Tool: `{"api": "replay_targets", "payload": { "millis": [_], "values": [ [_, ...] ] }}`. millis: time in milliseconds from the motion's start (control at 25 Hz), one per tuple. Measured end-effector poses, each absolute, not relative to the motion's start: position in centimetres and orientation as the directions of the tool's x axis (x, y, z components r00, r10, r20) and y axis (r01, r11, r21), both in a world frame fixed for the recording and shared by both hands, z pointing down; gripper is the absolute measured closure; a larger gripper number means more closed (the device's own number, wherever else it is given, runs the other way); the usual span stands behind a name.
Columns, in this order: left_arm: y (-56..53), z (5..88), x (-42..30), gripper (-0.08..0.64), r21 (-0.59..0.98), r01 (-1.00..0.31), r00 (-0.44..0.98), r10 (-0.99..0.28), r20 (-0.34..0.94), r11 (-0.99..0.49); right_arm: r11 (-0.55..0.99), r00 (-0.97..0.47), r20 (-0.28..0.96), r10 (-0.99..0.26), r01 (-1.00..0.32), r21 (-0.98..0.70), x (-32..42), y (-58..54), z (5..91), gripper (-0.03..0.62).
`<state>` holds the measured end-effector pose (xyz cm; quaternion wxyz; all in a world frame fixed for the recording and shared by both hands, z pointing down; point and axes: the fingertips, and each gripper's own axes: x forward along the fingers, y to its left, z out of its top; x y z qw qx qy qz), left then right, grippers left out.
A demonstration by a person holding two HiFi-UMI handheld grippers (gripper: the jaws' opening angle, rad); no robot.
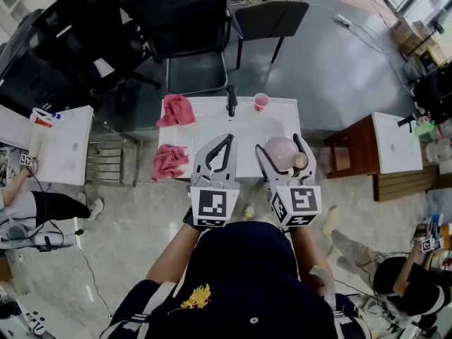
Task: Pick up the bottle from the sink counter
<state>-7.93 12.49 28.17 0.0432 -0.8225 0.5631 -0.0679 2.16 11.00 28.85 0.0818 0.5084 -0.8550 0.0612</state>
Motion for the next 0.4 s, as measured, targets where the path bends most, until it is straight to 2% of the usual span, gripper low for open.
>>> {"api": "replay_targets", "payload": {
  "millis": [400],
  "values": [
    [12.2,28.7,-9.0,0.541,-0.134,-0.92,0.363,-0.929,0.066,-0.369,0.473,-0.465,0.211,-0.86,-0.881,-0.018,1.1,10.8,29.3,0.161]
  ]
}}
